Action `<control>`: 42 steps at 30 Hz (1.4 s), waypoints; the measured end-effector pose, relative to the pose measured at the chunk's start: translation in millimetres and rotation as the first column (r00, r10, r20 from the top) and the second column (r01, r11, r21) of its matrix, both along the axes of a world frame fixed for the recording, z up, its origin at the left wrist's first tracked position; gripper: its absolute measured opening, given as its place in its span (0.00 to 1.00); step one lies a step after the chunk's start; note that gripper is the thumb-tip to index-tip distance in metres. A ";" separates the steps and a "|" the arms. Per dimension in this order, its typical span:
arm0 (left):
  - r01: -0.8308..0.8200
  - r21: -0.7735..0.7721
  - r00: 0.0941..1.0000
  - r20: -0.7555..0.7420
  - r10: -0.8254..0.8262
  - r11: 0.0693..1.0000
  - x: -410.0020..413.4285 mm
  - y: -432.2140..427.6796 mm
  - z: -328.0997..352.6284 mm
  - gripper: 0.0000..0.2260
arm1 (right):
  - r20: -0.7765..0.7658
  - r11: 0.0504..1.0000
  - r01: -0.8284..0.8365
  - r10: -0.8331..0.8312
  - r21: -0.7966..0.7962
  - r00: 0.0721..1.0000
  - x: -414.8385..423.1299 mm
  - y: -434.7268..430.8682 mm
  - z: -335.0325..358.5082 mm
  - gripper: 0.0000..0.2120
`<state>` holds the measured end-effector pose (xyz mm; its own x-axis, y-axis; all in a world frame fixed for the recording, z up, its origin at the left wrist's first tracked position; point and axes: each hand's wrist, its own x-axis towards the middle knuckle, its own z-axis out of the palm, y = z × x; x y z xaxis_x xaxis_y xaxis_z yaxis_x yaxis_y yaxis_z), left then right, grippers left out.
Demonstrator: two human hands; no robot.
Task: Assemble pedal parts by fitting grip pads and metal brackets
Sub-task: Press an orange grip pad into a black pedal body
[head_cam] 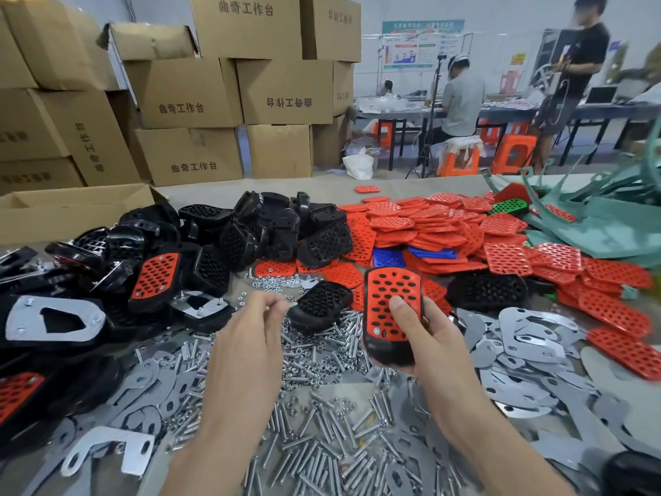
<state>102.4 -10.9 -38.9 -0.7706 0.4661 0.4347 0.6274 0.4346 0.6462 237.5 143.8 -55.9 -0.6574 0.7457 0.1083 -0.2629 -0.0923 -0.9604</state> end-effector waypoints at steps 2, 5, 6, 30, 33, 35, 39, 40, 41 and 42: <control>0.085 0.180 0.989 0.103 -0.104 0.980 8.9 6.5 3.2 0.06 | 0.008 0.997 0.004 -0.004 0.080 1.000 0.2 -2.8 0.6 0.12; 0.193 0.294 0.956 0.157 -0.247 0.936 19.3 12.1 2.6 0.06 | 0.023 0.979 -0.005 0.000 0.205 1.000 -0.3 -8.3 -0.6 0.10; 0.215 0.299 0.954 0.138 -0.265 0.930 21.6 12.9 1.6 0.05 | 0.035 0.968 -0.016 0.008 0.250 0.999 -0.4 -9.8 -1.9 0.09; 0.189 0.258 0.965 0.132 -0.229 0.947 35.2 12.5 3.0 0.03 | 0.084 0.283 0.051 -0.444 0.958 0.892 3.6 -24.8 -2.8 0.10; 0.205 0.329 0.917 0.265 -0.299 0.922 35.2 12.9 4.1 0.02 | 0.110 0.315 0.029 -0.415 0.949 0.903 6.4 -21.8 -2.4 0.10; 0.227 0.367 0.885 0.309 -0.348 0.902 33.8 11.9 5.3 0.02 | 0.138 0.349 0.005 -0.386 0.937 0.912 9.0 -19.4 -2.4 0.10; 0.231 0.427 0.835 0.374 -0.404 0.874 27.9 11.3 6.4 0.03 | 0.168 0.359 -0.033 -0.352 0.933 0.921 11.1 -17.4 -1.6 0.08; 0.233 0.428 0.830 0.380 -0.407 0.873 26.9 11.0 6.0 0.04 | 0.173 0.358 -0.040 -0.348 0.933 0.921 11.1 -18.0 -1.7 0.08; 0.232 0.431 0.827 0.384 -0.411 0.872 26.4 10.6 5.8 0.04 | 0.179 0.359 -0.048 -0.341 0.932 0.923 11.1 -18.4 -1.6 0.08; 0.235 0.436 0.824 0.384 -0.416 0.869 26.2 10.5 5.9 0.04 | 0.182 0.362 -0.052 -0.334 0.931 0.925 11.1 -18.6 -1.7 0.08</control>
<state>128.6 -0.4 -33.0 -0.7492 0.6087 0.2611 0.2866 -0.0574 0.9563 248.7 125.2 -57.6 -0.6877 0.3952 0.6090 0.1236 0.8903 -0.4383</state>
